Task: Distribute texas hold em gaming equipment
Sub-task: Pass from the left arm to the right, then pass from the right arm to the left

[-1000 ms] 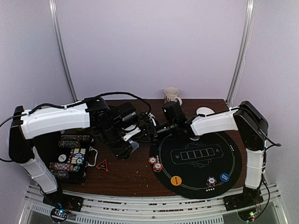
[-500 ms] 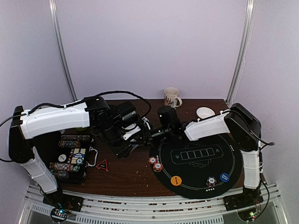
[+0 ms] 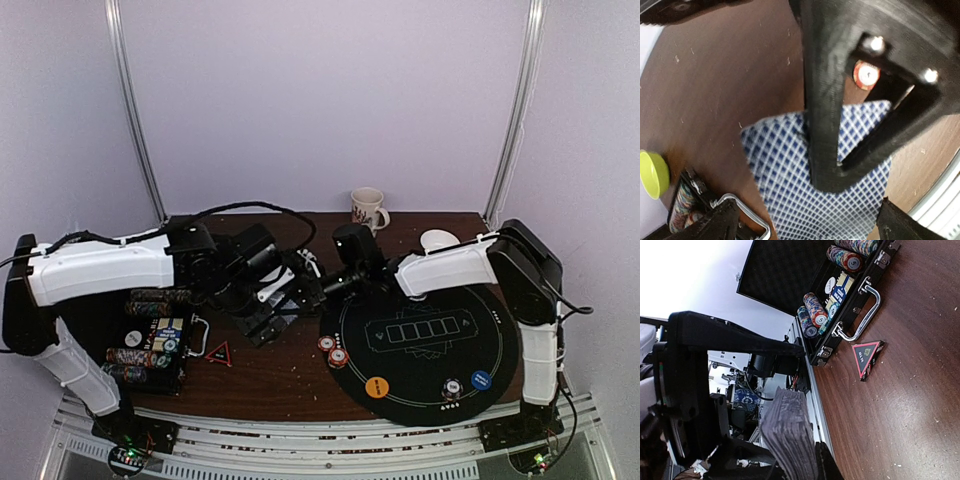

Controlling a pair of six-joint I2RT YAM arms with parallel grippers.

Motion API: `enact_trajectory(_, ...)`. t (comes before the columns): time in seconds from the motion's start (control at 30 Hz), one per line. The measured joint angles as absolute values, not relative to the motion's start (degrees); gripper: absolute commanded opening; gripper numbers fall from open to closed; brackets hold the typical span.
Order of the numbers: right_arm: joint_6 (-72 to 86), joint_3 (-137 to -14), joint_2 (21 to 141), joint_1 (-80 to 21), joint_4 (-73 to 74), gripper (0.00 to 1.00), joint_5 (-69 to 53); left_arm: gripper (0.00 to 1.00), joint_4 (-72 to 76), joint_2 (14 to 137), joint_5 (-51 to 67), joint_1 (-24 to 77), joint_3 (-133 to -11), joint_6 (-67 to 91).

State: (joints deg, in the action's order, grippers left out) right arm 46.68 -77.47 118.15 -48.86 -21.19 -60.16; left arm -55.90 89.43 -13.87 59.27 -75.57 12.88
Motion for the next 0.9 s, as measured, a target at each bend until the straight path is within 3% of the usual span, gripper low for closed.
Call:
enact_trajectory(0.3, 45.7, -77.4, 110.5, -47.3, -17.4, 0.00, -57.8, 0.98, -17.5, 60.0, -13.2, 59.4, -44.7, 0.1)
enact_trajectory(0.63, 46.8, -77.3, 108.6, -46.9, -17.1, 0.00, -54.3, 0.98, 2.6, 63.1, -14.0, 59.4, -37.6, -11.6)
enact_trajectory(0.8, 46.9, -76.8, 108.3, -46.9, -16.9, 0.00, -53.1, 0.84, 7.4, 65.2, -15.6, 59.4, -37.5, -13.3)
enact_trajectory(0.9, 46.9, -76.7, 108.2, -46.9, -16.6, 0.00, -52.7, 0.81, 9.3, 65.8, -15.4, 59.1, -37.5, -13.5)
